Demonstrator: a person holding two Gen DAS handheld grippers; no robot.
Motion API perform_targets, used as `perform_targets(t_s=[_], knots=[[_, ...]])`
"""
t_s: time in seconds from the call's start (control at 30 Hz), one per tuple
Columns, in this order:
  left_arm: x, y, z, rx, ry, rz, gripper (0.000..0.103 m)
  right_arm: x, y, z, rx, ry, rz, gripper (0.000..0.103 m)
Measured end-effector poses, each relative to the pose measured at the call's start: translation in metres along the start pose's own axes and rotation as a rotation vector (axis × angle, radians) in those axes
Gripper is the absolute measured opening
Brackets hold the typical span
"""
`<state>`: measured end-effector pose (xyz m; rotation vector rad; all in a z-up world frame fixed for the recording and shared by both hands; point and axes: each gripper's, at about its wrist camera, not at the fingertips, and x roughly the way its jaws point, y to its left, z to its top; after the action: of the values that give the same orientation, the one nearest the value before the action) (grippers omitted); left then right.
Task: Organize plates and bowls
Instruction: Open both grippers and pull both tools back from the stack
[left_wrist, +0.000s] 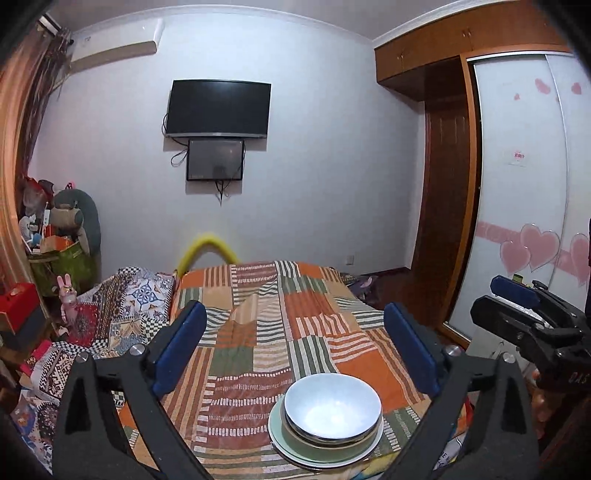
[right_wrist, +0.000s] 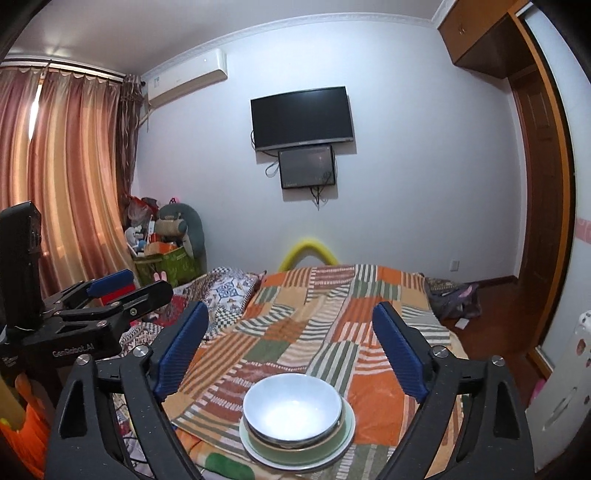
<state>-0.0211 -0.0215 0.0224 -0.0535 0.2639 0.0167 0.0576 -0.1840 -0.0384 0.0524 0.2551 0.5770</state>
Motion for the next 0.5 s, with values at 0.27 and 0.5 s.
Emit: perform_targets(t_s=[0.27, 0.5], knots=[[-0.0057, 0.0017, -0.0014, 0.001, -0.016, 0.005, 0.100, -0.0060, 0.0061, 0.0003, -0.008, -0.034, -0.012, 0.103], [-0.0076, 0.0028, -0.0028, 0.001, -0.021, 0.007, 0.101, -0.0077, 0.0079, -0.0009, -0.022, -0.042, -0.014, 0.103]])
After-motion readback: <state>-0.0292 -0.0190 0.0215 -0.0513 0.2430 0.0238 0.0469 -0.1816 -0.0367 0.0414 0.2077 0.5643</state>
